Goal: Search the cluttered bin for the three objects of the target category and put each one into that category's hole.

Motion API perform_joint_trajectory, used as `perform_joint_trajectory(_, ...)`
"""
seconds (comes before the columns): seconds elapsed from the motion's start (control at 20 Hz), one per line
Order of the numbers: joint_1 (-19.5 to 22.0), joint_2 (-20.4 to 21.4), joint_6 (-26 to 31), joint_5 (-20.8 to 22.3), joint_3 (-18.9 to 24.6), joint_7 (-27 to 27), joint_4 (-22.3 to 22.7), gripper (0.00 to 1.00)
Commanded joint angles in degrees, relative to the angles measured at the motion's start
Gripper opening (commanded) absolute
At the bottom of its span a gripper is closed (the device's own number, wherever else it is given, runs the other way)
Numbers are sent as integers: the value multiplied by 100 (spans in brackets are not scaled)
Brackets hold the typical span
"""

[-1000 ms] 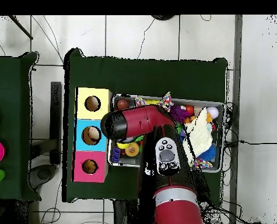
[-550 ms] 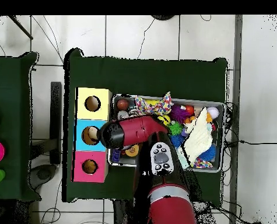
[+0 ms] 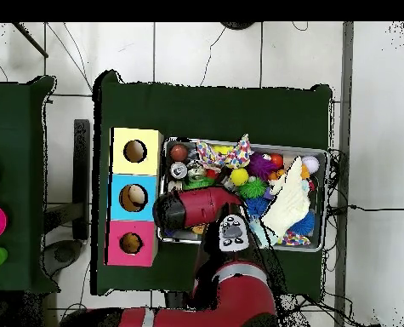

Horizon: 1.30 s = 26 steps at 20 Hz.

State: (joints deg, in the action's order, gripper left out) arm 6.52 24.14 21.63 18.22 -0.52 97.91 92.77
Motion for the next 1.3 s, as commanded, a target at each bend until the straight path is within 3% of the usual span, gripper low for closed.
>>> perform_joint_trajectory(0.05,-118,-940,-810,-288,-212,1543,75,100)
perform_joint_trajectory(0.25,-415,-845,-1053,-197,-667,1334,-254,100)
perform_joint_trajectory(0.35,-335,-658,-561,-119,-739,900,-503,100)
perform_joint_trajectory(0.6,331,-339,1207,94,-281,-729,-1265,100)
perform_joint_trajectory(0.85,810,-337,1951,458,185,-1728,-1934,100)
perform_joint_trajectory(1.0,1026,-348,2138,721,393,-2037,-2291,100)
perform_joint_trajectory(1.3,1357,-498,1980,1111,760,-2071,-2590,100)
